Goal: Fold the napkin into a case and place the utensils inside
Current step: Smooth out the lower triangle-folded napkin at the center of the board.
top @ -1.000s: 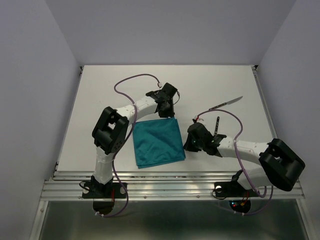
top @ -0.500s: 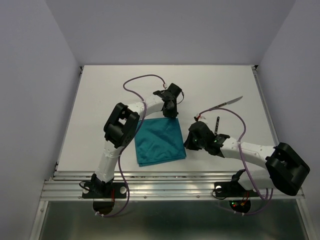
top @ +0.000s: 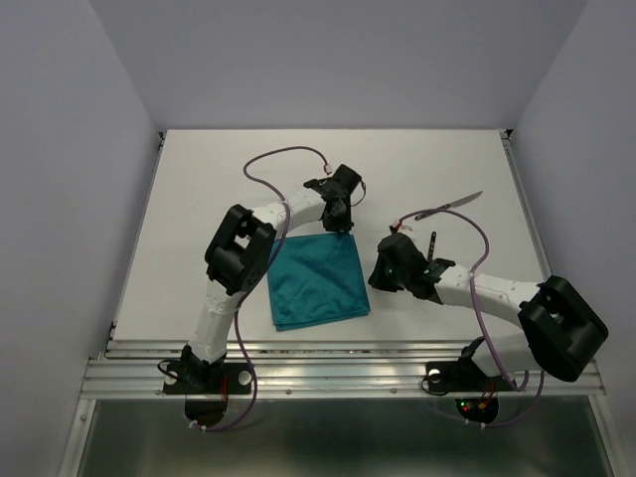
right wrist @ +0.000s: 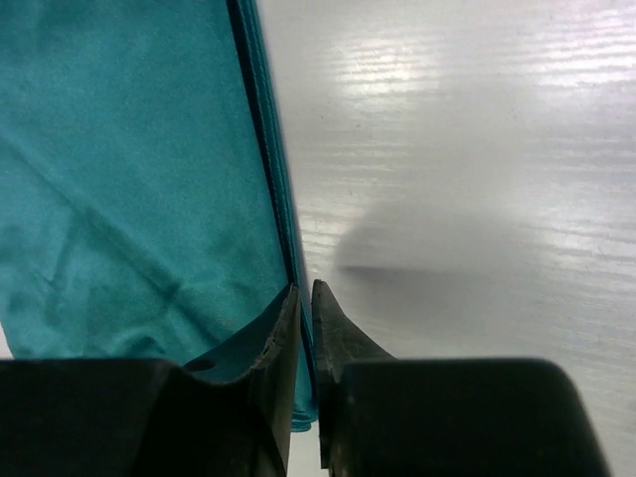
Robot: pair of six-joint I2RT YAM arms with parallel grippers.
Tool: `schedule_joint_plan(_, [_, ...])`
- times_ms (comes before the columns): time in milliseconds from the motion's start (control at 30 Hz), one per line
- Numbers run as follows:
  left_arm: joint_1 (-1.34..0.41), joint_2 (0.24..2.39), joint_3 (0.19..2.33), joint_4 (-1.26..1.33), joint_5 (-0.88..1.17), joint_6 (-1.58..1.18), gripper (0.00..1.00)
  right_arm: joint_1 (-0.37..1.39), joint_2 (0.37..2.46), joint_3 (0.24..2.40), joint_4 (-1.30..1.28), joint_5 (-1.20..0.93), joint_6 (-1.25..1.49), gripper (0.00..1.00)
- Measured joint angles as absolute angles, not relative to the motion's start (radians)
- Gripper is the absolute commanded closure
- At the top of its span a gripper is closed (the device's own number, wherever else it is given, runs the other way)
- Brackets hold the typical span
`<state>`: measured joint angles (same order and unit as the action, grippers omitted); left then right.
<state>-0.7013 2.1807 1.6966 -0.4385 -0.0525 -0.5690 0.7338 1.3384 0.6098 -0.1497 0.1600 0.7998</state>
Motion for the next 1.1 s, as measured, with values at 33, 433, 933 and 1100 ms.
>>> schedule_joint_plan(33, [-0.701,2.181,1.697,-0.439,-0.054,-0.568,0.66,0.731,1.345,0.619,-0.150,0.160,0.796,0.81])
schedule_joint_plan(433, [-0.712,2.188,1.710,-0.449,-0.053,-0.569,0.77,0.720,1.426,0.658,-0.141,0.104,0.774,0.78])
schedule_joint_plan(933, [-0.718,2.212,1.725,-0.450,-0.052,-0.568,1.00,0.717,1.485,0.658,-0.074,0.050,0.775,0.82])
schedule_joint_plan(1100, [-0.721,2.212,1.728,-0.450,-0.052,-0.567,1.00,0.707,1.457,0.649,-0.077,0.044,0.775,0.79])
